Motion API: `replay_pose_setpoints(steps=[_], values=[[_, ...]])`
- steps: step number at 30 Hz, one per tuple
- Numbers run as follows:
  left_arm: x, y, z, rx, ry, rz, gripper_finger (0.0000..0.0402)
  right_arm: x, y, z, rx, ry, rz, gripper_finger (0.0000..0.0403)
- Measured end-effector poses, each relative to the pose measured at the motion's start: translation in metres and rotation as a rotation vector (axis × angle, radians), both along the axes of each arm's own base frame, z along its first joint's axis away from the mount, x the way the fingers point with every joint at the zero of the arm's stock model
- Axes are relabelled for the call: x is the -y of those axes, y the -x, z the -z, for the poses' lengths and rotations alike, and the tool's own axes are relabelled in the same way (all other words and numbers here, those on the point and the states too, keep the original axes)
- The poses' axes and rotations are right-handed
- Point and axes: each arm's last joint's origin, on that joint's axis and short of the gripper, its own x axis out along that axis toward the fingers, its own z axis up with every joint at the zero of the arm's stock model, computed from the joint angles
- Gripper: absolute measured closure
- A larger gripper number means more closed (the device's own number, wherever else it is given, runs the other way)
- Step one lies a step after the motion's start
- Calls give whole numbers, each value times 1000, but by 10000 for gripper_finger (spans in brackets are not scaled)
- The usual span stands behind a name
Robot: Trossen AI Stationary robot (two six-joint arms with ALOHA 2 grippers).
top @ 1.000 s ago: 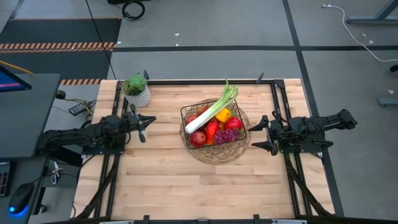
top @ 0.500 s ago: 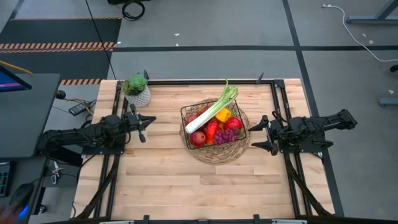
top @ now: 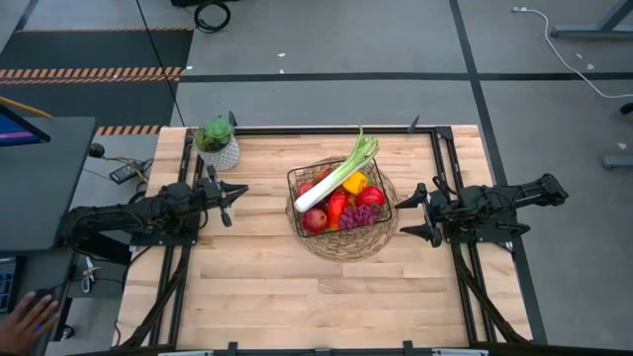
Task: Build produce basket
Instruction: Return to Home Position
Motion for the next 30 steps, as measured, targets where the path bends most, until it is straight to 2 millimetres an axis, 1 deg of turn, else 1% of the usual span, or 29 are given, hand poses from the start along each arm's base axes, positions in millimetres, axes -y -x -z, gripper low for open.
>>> replay_pose_setpoints(steps=[6, 15, 25, 30], values=[[0, 0, 0, 0, 0, 0, 371, 0, 0, 0, 0, 0, 0, 46], [0, 0, 0, 0, 0, 1, 362, 0, 0, 0, 0, 0, 0, 46], [0, 0, 0, 0, 0, 0, 373, 0, 0, 0, 0, 0, 0, 46], [0, 0, 0, 0, 0, 0, 368, 0, 0, 0, 0, 0, 0, 46]])
